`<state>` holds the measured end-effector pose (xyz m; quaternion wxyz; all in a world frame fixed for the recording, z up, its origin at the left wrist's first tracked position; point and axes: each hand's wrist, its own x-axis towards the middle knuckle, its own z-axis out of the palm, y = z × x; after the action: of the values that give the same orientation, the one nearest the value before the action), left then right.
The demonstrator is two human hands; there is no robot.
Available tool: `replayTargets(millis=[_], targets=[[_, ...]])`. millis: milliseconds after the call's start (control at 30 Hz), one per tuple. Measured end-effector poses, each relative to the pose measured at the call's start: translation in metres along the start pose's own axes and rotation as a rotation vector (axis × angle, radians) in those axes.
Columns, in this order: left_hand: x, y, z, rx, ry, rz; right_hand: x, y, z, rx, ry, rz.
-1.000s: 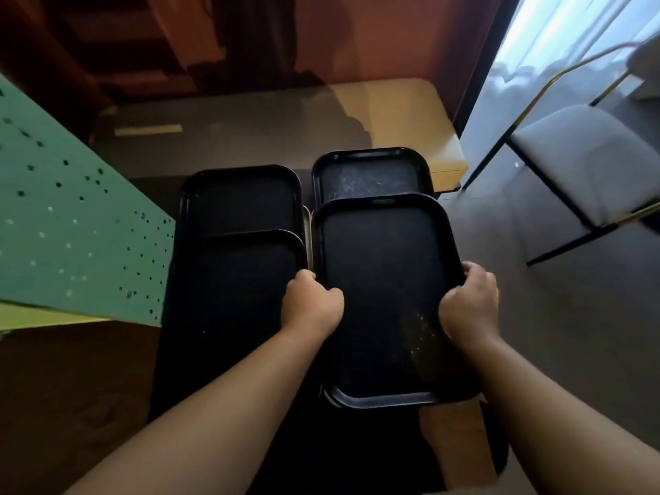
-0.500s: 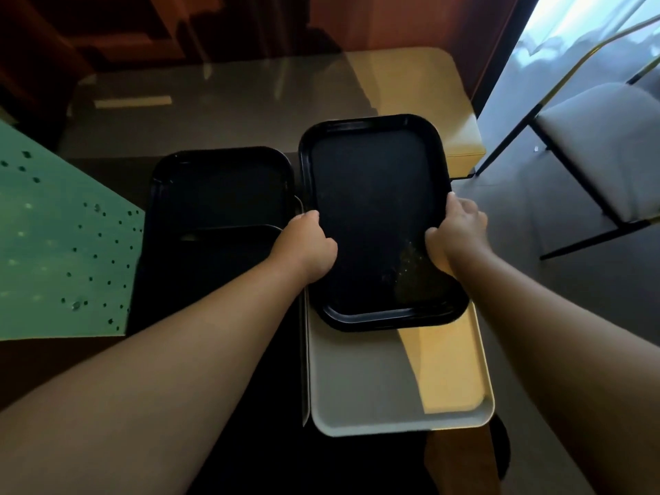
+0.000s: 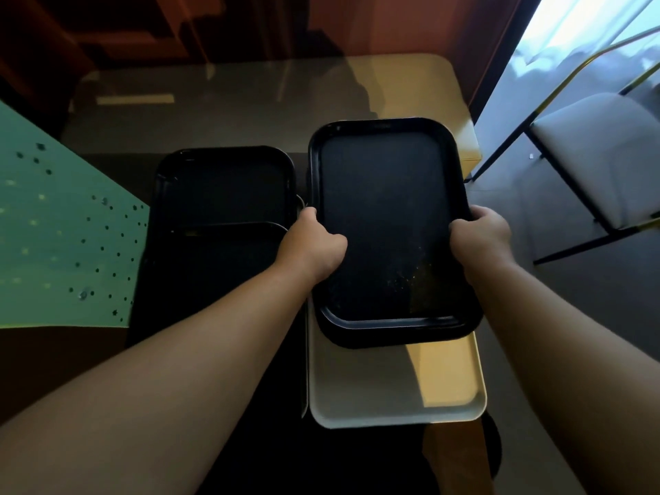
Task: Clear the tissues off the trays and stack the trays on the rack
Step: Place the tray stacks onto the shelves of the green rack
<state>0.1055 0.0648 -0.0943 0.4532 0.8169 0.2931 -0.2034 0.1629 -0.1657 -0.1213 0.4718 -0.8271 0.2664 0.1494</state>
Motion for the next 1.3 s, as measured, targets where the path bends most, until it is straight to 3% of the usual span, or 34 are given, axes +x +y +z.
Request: replayTargets(millis=[267,467,667,767,933,1133,1300], targets=[[-0.024,-0.011,-0.005,-0.016,-0.074,-0.034,-0.021,0.022,-0.013,0.032,-0.026,0.051],[-0.035,-0.021,-0.004,-0.046,-0.04,-0.025,-0.04,0.017,-0.03,0.029,-0.095,0.063],[-0.06,-0.043,-0.023,-0.107,0.091,-0.041,-0.074,0.001,-0.053,0.174,-0.165,0.018],[-0.071,-0.061,-0.035,-0.231,0.022,-0.103,-0.097,-0.003,-0.051,0.271,-0.209,0.032],[-0.088,-0.091,-0.061,-0.355,0.167,-0.088,-0.129,-0.006,-0.012,0.324,-0.378,0.112],[-0.097,-0.154,-0.105,-0.329,0.144,-0.197,-0.157,0.007,0.069,0.225,-0.409,0.18],[-0.109,-0.194,-0.122,-0.333,0.222,-0.292,-0.174,0.021,0.118,0.175,-0.434,0.195]])
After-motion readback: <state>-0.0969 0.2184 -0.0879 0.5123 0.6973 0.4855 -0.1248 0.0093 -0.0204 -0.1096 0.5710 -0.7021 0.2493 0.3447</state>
